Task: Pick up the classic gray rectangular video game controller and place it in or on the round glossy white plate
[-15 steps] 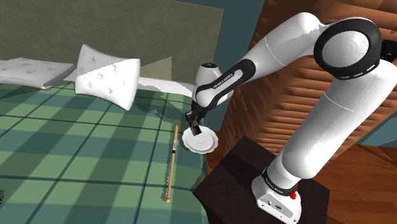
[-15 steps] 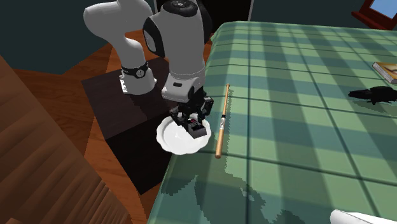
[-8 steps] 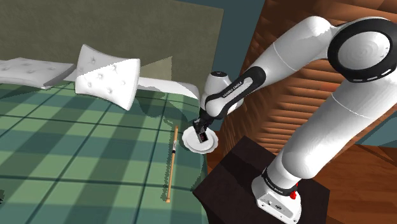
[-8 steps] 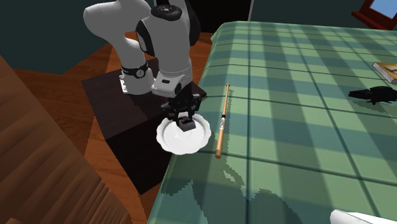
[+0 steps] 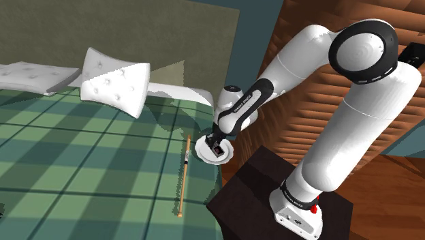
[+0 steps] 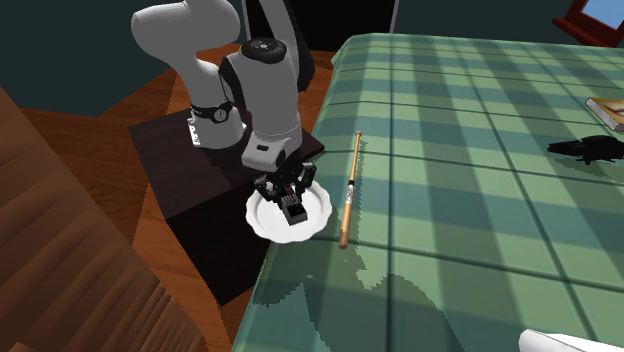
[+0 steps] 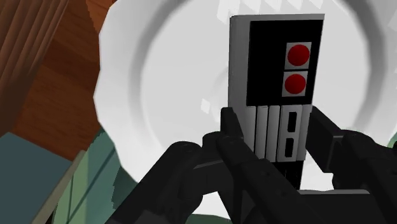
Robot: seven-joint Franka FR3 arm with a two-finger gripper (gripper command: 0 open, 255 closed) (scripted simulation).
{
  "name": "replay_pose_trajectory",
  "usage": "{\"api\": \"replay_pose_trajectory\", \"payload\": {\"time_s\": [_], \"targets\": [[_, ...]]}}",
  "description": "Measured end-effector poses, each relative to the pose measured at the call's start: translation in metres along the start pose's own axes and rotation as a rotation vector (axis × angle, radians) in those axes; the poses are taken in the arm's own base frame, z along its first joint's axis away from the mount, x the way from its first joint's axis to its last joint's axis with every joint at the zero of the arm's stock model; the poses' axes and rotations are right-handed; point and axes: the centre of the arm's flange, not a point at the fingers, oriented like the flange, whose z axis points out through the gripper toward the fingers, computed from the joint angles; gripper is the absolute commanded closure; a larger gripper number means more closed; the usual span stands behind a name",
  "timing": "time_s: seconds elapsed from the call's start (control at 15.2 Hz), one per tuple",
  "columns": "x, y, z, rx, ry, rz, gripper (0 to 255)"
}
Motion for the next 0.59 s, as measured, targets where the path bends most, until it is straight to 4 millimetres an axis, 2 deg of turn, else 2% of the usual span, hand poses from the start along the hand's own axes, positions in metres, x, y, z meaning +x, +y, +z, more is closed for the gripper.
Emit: {"api": "replay_pose_trajectory", "payload": {"time_s": [0.13,0.46,0.53,0.59], "targets": [[0.0010,-0.0002,0.0093,0.000,-0.001,0.000,255],[0.0014,-0.0003,0.0114,0.000,0.001,0.000,255],[0.0014,-0.0003,0.0115,0.000,0.000,0.000,0],[0.0013,-0.0003,0.0118,0.000,0.000,0.000,0]]}}
